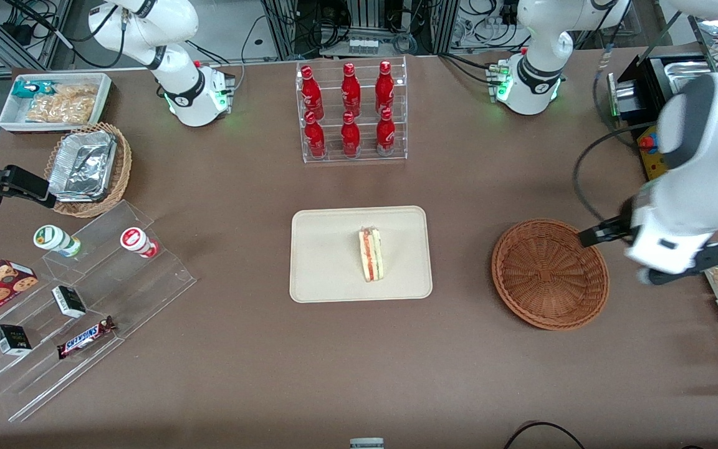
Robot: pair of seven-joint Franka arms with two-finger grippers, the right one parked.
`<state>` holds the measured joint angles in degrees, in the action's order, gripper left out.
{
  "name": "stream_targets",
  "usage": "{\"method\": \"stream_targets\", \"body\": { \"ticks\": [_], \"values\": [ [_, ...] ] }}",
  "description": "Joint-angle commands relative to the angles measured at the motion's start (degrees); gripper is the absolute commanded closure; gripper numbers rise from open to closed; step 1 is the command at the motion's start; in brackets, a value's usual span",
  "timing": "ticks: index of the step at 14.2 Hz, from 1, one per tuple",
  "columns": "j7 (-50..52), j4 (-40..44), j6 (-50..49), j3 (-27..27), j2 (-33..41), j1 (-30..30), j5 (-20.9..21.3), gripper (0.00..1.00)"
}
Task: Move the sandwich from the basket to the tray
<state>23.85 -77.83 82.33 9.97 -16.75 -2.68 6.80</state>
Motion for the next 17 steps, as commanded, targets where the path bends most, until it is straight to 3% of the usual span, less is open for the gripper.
{"method": "stream_targets", "body": {
  "ticks": [1,6,9,11,13,17],
  "values": [
    [-5.2,-2.4,-1.7,0.8,4.4,-3.3,-1.3,0.00],
    [-15.6,-2.9,-6.1,0.8,8.6,-6.7,-1.6,0.00],
    [-16.4,-5.2,-5.3,0.8,11.5,-5.9,-3.0,0.00],
    [-16.3,-9.9,-2.3,0.8,15.1,-5.1,-6.5,0.00],
    [-15.5,-13.5,2.2,0.8,17.4,-2.5,-7.0,0.00],
    [-15.3,-13.3,1.7,1.4,17.9,-2.2,-7.2,0.00]
  ]
}}
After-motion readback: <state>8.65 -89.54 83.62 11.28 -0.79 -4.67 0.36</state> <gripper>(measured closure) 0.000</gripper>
